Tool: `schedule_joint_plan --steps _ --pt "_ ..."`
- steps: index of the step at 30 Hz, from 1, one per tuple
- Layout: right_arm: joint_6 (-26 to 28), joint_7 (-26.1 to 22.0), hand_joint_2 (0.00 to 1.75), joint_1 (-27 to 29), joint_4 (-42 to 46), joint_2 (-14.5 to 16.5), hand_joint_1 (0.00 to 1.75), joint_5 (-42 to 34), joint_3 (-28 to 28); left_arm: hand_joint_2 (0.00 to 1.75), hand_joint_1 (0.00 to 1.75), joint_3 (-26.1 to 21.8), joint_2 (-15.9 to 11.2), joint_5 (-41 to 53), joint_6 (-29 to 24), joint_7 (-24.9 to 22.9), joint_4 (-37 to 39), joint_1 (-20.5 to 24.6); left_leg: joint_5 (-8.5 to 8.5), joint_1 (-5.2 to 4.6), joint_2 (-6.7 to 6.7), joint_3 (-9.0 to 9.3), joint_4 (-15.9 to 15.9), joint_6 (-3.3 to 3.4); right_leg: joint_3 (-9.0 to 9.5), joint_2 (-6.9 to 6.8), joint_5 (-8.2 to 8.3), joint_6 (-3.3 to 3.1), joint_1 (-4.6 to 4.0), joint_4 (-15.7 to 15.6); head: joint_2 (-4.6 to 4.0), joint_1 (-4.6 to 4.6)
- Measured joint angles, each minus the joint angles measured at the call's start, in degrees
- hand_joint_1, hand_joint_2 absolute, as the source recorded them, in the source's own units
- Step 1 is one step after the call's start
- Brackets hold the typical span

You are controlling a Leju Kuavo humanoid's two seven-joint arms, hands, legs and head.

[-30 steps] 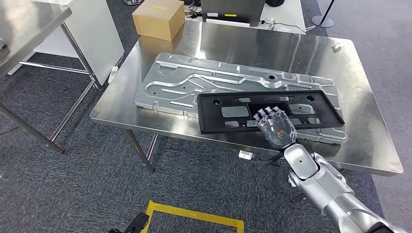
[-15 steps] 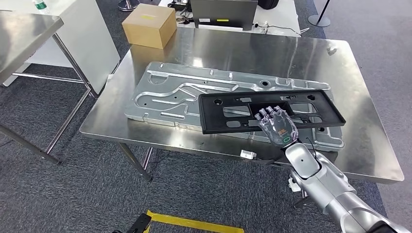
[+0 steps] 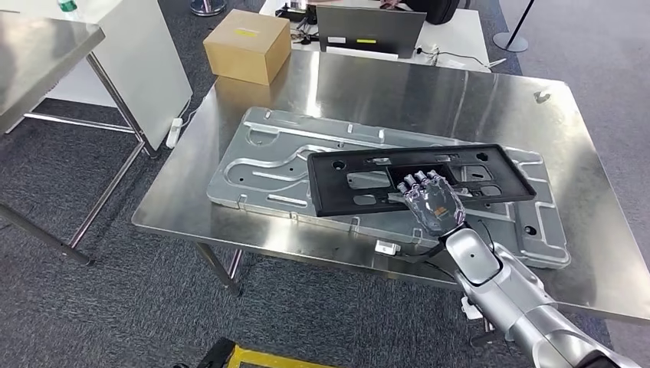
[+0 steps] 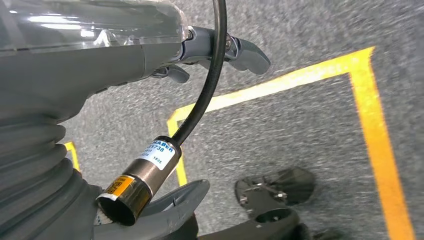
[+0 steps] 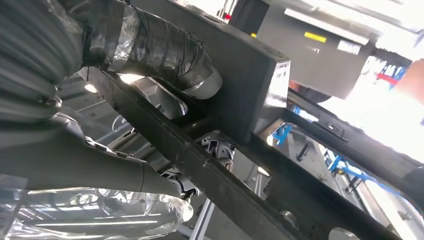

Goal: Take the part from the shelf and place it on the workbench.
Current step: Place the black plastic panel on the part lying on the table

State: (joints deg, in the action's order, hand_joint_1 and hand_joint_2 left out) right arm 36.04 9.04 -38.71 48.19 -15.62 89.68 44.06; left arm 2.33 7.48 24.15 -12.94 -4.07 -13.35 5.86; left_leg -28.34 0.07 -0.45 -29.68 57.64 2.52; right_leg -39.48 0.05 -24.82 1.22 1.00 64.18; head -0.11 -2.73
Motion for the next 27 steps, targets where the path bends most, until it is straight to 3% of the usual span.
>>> schedule_joint_plan --steps 2,4,6,8,10,11,12,13,15,17,19,22,27 --pt "-0.06 -0.13 1.75 -0.07 -0.11 0.00 1.75 0.00 0.00 1.75 0.00 -0.05 0.01 0.00 -0.02 -0.01 0.07 0.17 -0.82 -0.02 0.05 0.66 -0.10 -0.59 1.17 -0.13 2.41 -0.58 -0.52 -4.76 0.00 -0.03" --pt "-0.10 -0.28 1.75 -0.13 -0.18 -0.01 1.75 0.00 0.00 1.75 0.00 -0.13 0.00 0.01 -0.04 0.01 0.10 0.26 -0.95 -0.03 0.07 0.90 -0.04 -1.28 1.59 -0.03 2.02 -1.22 -0.80 -5.64 0.00 -0.07" --pt "-0.10 -0.32 1.75 -0.19 -0.17 0.01 1.75 0.00 0.00 1.75 0.00 -0.21 -0.01 0.02 -0.08 0.05 0.10 0.29 -0.63 0.02 0.13 0.01 2.31 -1.84 2.58 0.15 1.74 -1.95 -0.56 -5.97 0.00 0.01" --pt "-0.10 -0.34 1.75 -0.29 -0.15 0.04 1.75 0.00 0.00 1.75 0.00 -0.28 -0.02 0.13 -0.15 0.14 0.10 0.42 -1.27 0.18 0.16 -3.65 8.48 -2.33 3.86 0.15 1.14 -2.55 -0.33 -6.34 0.00 0.11" --pt "-0.19 -0.40 1.75 -0.23 -0.15 0.04 1.75 0.00 0.00 1.75 0.00 -0.32 -0.02 0.42 -0.20 0.44 0.10 0.33 -4.04 0.37 0.16 -8.42 14.87 -2.75 4.84 0.17 0.38 -2.81 -0.29 -6.35 0.00 0.18" --pt "-0.26 -0.44 1.75 -0.12 -0.15 0.04 1.75 0.00 0.00 1.75 0.00 -0.32 -0.02 0.66 -0.20 0.72 0.10 0.24 -5.20 0.46 0.16 -10.19 16.35 -2.87 5.30 0.26 -0.03 -2.82 -0.30 -6.31 0.00 0.17" --pt "-0.33 -0.46 1.75 0.03 -0.15 0.04 1.75 0.00 0.00 1.75 0.00 -0.32 -0.02 0.84 -0.20 1.05 0.10 0.16 -5.15 0.51 0.16 -11.12 16.06 -2.91 5.79 0.37 -0.45 -2.77 -0.31 -6.27 0.00 0.18" --pt "-0.38 -0.47 1.75 0.18 -0.15 0.04 1.75 0.00 -0.01 1.75 0.00 -0.32 -0.02 1.08 -0.21 1.43 0.10 0.12 -3.48 0.53 0.17 -11.10 13.89 -2.87 6.34 0.49 -0.91 -2.67 -0.31 -6.20 0.00 0.18" --pt "-0.42 -0.47 1.75 0.40 -0.12 0.04 1.75 0.00 -0.02 1.75 0.00 -0.31 -0.05 1.66 -0.30 2.04 0.10 0.14 2.62 0.47 0.15 -9.19 6.27 -2.50 7.41 0.62 -1.87 -2.35 -0.33 -6.02 0.00 0.16" --pt "-0.46 -0.49 0.87 0.52 -0.08 -0.01 0.87 0.00 -0.09 1.75 0.00 -0.28 -0.11 2.13 -0.41 2.43 0.10 0.18 5.65 0.20 0.13 -7.73 1.23 -2.01 7.79 0.73 -2.59 -1.80 -0.42 -5.86 0.00 0.15" --pt "-0.54 -0.55 0.00 0.72 0.00 -0.11 0.00 0.00 -0.32 1.75 0.00 -0.26 -0.16 2.25 -0.59 2.63 0.10 0.10 5.78 0.11 0.13 -7.45 0.50 -1.89 7.75 0.81 -3.00 -1.55 -0.61 -5.73 0.00 0.15" --pt "-0.62 -0.64 0.00 0.91 0.35 -0.20 0.00 0.00 -0.75 1.75 0.00 -0.26 -0.20 2.47 -1.06 2.77 0.10 0.13 6.35 0.06 0.04 -7.36 0.42 -2.03 7.93 0.68 -3.10 -1.80 -0.63 -5.95 0.00 0.12" --pt "-0.56 -0.67 0.00 0.96 0.53 -0.21 0.00 0.00 -1.29 1.75 0.00 -0.26 -0.21 2.78 -1.42 2.81 0.10 0.21 6.00 -0.02 -0.08 -7.35 0.43 -1.47 8.32 0.53 -3.22 -1.48 -0.59 -6.61 0.00 0.10"
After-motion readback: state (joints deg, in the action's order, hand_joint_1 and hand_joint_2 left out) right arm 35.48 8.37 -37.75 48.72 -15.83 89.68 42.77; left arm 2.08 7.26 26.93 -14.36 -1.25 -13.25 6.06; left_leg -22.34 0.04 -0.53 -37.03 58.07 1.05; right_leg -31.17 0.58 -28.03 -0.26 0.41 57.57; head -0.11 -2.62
